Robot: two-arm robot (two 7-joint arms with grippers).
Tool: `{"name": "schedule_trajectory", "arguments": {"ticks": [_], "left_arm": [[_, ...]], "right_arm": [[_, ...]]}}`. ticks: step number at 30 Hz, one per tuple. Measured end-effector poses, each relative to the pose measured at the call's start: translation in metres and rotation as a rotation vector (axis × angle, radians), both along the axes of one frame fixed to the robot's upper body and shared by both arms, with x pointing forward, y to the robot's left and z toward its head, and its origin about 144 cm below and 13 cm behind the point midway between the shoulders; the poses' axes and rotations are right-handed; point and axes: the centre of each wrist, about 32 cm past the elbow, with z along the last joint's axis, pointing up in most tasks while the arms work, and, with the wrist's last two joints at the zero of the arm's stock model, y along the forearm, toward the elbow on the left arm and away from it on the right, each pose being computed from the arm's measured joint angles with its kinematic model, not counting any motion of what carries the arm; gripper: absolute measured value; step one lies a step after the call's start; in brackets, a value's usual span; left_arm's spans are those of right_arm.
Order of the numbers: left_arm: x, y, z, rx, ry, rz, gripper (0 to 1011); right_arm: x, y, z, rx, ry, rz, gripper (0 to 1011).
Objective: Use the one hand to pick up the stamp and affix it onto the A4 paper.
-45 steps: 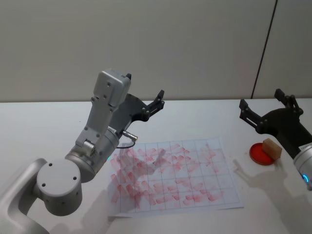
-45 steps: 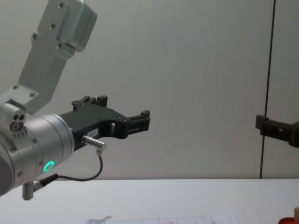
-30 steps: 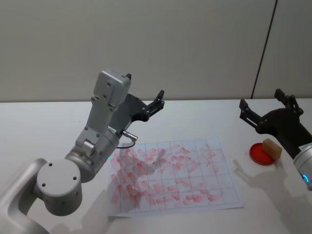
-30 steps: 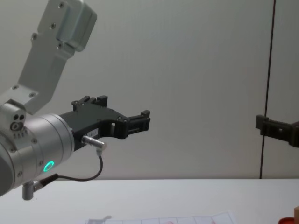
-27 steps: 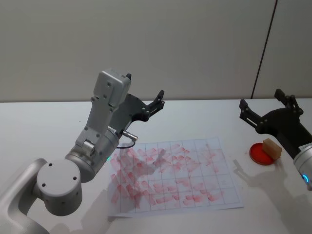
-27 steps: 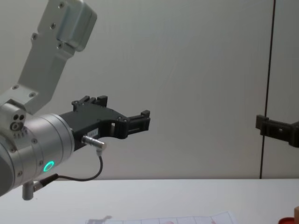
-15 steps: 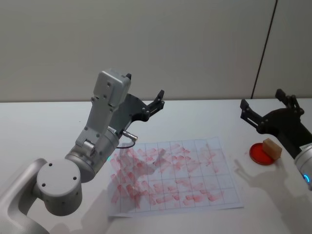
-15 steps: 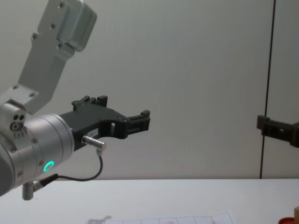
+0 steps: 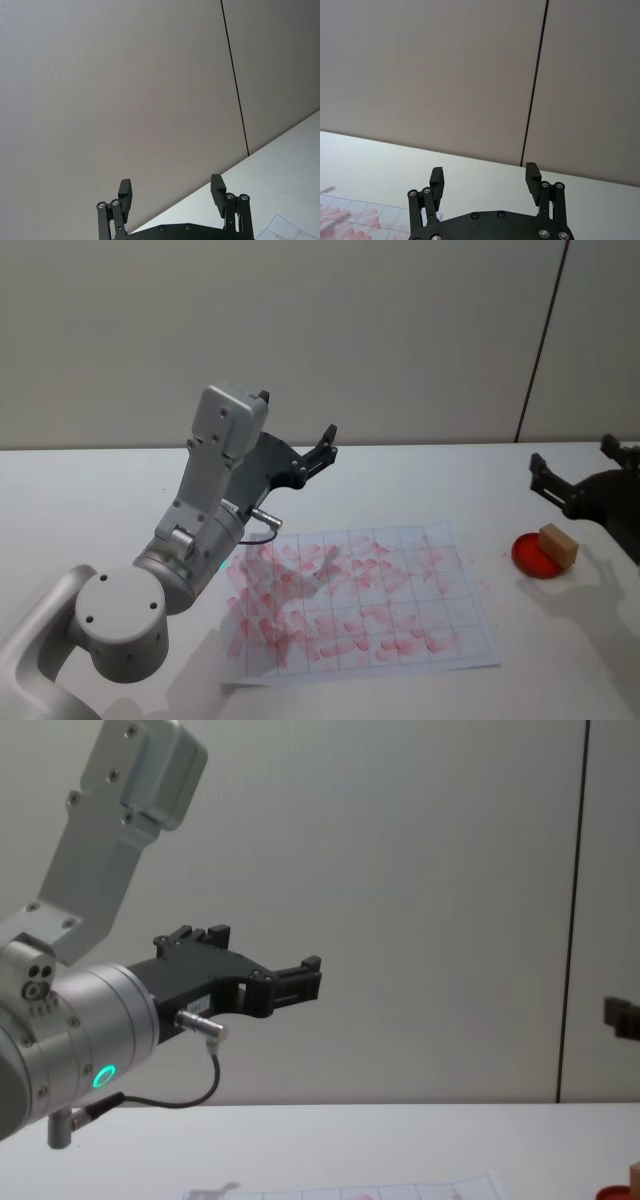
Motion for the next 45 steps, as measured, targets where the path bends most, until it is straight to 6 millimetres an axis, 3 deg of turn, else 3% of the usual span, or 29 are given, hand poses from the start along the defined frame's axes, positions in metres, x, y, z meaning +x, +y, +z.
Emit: {"name": "schedule_trajectory", "arguments": {"ticks": [14,30,41,45], "left_arm": [[0.000,0.000,0.000,0.000,0.000,0.000,1001],[0.000,0.000,0.000,0.000,0.000,0.000,1001],[0.000,0.000,0.000,0.000,0.000,0.000,1001],[0.000,0.000,0.000,0.000,0.000,0.000,1001]], "right_arm": [[0.015,-0.024,-0.013,-0.042,0.133,0.001,1001],[0.031,-0.030,-0.038,-0.079,0.249,0.023,994],[0.035,-0.029,-0.050,-0.103,0.304,0.017,740],[0.037,-0.028,-0.053,-0.109,0.316,0.013,588]]}}
